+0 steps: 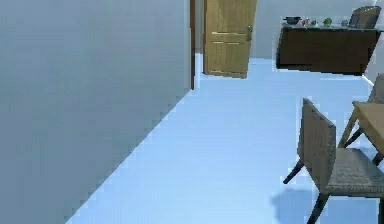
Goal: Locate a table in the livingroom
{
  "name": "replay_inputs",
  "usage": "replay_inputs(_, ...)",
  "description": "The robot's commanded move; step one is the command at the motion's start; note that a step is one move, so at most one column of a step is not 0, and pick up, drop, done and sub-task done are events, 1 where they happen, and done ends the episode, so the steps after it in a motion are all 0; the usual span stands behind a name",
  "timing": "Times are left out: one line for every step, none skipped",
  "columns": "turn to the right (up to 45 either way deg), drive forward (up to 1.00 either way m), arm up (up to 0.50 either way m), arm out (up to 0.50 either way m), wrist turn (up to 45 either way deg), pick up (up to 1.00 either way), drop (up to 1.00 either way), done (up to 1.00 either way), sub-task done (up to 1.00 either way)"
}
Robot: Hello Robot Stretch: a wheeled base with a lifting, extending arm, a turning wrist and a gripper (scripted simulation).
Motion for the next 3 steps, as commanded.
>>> replay_inputs(0.0, 1.0, 0.0, 0.0, 0.0, 0.0, 0.0, 0.0, 0.0)
replay_inputs(0.0, 0.2, 0.0, 0.0, 0.0, 0.0, 0.0, 0.0, 0.0)
replay_inputs(18.0, 0.0, 0.0, 0.0, 0.0, 0.0, 0.0, 0.0, 0.0)
